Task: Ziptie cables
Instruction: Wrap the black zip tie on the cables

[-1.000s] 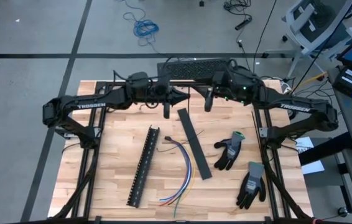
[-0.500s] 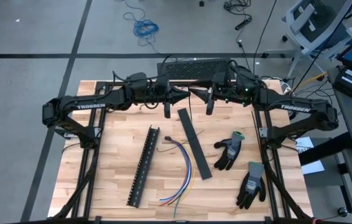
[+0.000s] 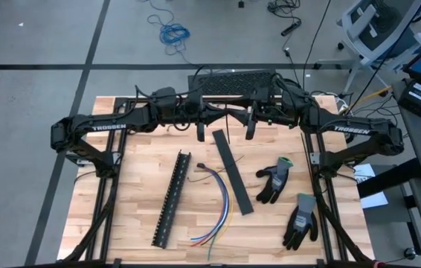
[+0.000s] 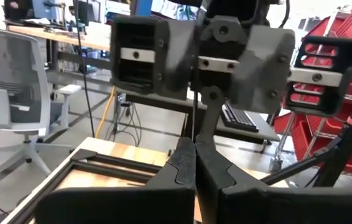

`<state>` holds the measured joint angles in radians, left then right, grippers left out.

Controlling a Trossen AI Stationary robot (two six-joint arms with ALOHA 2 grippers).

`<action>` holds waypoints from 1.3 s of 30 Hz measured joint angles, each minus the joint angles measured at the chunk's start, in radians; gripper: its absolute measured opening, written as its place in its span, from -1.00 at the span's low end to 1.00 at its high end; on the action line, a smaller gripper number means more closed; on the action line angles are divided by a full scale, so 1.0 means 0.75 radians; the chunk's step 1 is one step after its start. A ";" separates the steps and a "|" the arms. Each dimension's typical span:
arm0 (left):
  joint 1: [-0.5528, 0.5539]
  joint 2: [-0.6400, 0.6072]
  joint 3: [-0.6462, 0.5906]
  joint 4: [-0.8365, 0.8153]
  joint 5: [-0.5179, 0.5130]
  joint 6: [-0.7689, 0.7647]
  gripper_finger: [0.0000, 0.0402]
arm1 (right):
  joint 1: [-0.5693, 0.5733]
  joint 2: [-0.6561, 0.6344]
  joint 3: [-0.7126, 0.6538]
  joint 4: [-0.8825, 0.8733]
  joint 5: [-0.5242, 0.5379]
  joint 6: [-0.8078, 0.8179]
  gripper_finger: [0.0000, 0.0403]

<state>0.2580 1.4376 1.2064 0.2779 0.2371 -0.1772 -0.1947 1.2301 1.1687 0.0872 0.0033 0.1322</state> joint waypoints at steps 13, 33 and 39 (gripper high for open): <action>-0.033 0.000 0.000 -0.058 0.017 -0.001 -1.00 | 0.001 -0.001 0.000 0.028 -0.002 -0.017 -0.70; -0.037 0.000 0.000 -0.069 -0.016 -0.001 -1.00 | 0.001 -0.001 0.000 0.020 -0.006 -0.048 -0.70; -0.038 -0.004 0.000 -0.084 -0.015 -0.001 -1.00 | 0.001 -0.001 0.000 0.021 -0.006 -0.063 -0.66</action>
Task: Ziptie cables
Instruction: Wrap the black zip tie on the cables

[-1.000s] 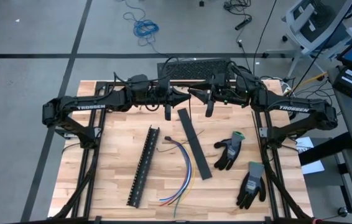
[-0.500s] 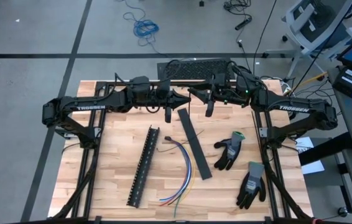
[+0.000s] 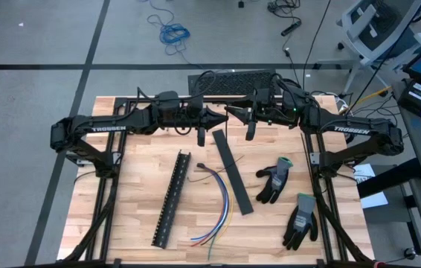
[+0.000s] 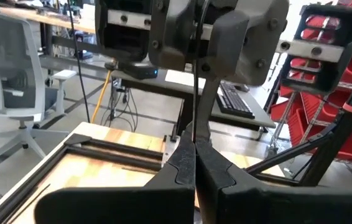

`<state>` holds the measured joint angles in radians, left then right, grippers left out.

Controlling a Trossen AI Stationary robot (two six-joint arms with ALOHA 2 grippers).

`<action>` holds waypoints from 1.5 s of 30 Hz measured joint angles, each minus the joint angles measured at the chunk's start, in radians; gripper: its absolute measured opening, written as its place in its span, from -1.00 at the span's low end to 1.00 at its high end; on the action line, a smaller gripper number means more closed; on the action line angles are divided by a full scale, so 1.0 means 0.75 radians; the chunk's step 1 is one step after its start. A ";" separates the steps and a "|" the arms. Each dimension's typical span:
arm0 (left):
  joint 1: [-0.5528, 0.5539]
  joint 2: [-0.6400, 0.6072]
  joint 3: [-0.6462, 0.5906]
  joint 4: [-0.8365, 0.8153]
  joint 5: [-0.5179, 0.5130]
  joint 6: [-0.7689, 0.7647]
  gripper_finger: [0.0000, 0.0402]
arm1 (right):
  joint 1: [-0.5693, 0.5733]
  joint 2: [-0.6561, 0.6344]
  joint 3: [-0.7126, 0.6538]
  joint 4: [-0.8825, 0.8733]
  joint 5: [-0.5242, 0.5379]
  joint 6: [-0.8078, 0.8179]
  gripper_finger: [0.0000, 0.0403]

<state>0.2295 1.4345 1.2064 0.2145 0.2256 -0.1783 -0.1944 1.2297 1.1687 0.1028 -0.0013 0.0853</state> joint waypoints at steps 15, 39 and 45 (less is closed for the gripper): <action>0.016 -0.036 -0.001 -0.054 -0.052 0.005 -1.00 | 0.000 -0.001 0.000 0.001 -0.003 0.002 -0.66; -0.029 -0.024 -0.001 -0.005 0.007 0.003 -1.00 | 0.008 0.014 0.000 0.041 -0.072 0.050 -0.66; -0.028 -0.024 -0.001 -0.030 0.005 0.003 -1.00 | 0.008 0.014 0.000 0.057 -0.071 0.056 -0.66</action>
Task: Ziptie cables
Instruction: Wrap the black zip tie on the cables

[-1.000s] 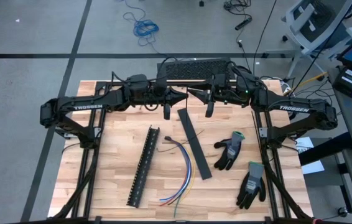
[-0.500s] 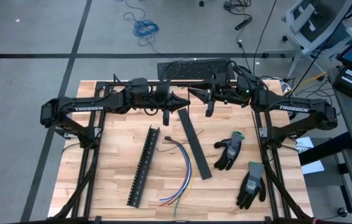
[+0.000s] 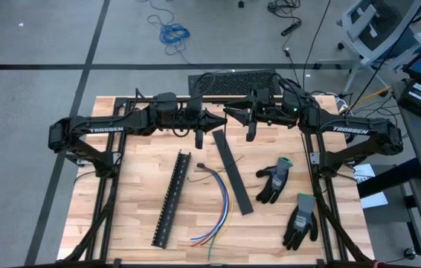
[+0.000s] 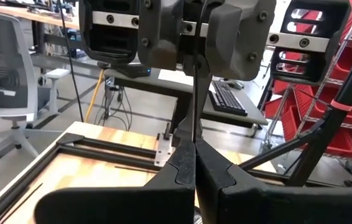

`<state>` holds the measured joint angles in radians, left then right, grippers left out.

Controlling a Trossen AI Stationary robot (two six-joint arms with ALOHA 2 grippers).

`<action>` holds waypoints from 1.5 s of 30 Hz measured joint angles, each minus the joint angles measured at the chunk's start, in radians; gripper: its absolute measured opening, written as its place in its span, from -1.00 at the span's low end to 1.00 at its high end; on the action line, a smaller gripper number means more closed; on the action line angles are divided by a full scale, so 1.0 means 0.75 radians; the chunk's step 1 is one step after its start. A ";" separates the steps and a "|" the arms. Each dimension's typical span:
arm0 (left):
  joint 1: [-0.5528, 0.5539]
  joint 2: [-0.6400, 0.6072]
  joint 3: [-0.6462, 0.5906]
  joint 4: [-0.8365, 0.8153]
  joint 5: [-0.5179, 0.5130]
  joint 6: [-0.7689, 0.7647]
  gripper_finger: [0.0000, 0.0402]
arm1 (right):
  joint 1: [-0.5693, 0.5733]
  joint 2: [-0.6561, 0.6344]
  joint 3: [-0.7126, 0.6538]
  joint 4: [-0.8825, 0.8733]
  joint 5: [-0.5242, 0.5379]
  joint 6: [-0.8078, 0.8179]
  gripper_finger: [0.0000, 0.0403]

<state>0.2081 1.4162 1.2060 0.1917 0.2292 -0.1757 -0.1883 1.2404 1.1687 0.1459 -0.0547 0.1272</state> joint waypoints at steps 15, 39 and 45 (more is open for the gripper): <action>0.003 -0.004 0.000 -0.001 -0.036 0.001 -1.00 | 0.000 0.000 0.000 -0.011 0.001 0.008 -0.66; 0.003 -0.005 0.000 0.000 -0.063 0.001 -1.00 | 0.001 -0.051 0.000 -0.069 0.064 -0.041 -0.66; 0.003 -0.005 0.000 0.001 -0.064 0.000 -1.00 | 0.002 -0.041 0.000 -0.047 0.028 -0.032 -0.66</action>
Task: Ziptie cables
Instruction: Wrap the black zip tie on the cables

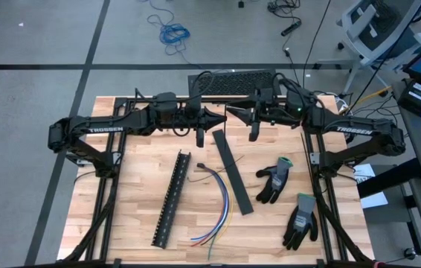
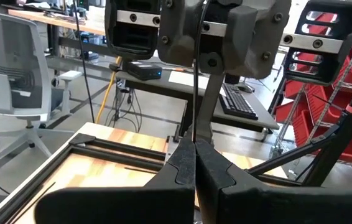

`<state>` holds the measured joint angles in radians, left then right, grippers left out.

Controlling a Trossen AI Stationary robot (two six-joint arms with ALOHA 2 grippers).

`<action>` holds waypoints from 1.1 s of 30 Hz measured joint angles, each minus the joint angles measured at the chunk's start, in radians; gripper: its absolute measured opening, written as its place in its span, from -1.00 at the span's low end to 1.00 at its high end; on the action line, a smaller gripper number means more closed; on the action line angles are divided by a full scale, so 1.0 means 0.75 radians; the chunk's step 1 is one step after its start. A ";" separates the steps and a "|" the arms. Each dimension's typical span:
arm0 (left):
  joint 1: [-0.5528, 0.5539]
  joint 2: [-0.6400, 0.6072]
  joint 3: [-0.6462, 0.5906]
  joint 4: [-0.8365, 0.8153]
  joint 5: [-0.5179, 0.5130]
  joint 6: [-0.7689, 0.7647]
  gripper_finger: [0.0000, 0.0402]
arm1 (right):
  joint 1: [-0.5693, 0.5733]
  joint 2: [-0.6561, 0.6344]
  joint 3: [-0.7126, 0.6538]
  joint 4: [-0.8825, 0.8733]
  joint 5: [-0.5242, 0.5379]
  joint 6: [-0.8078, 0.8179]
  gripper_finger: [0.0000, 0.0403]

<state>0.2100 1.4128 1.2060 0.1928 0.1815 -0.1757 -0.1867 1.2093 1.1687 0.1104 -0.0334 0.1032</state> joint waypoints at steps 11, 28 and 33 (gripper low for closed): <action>0.000 -0.001 0.000 0.013 0.000 -0.001 -1.00 | -0.001 0.032 0.000 0.051 -0.025 0.018 -0.66; 0.000 -0.001 0.000 0.007 0.000 -0.002 -1.00 | -0.002 0.038 0.000 0.058 -0.027 0.000 -0.66; 0.000 -0.001 0.000 0.005 0.000 -0.002 -1.00 | -0.002 0.028 0.000 0.058 -0.026 -0.004 -0.66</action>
<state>0.2100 1.4124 1.2060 0.1963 0.1814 -0.1773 -0.1883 1.2304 1.1687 0.1543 -0.0528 0.1005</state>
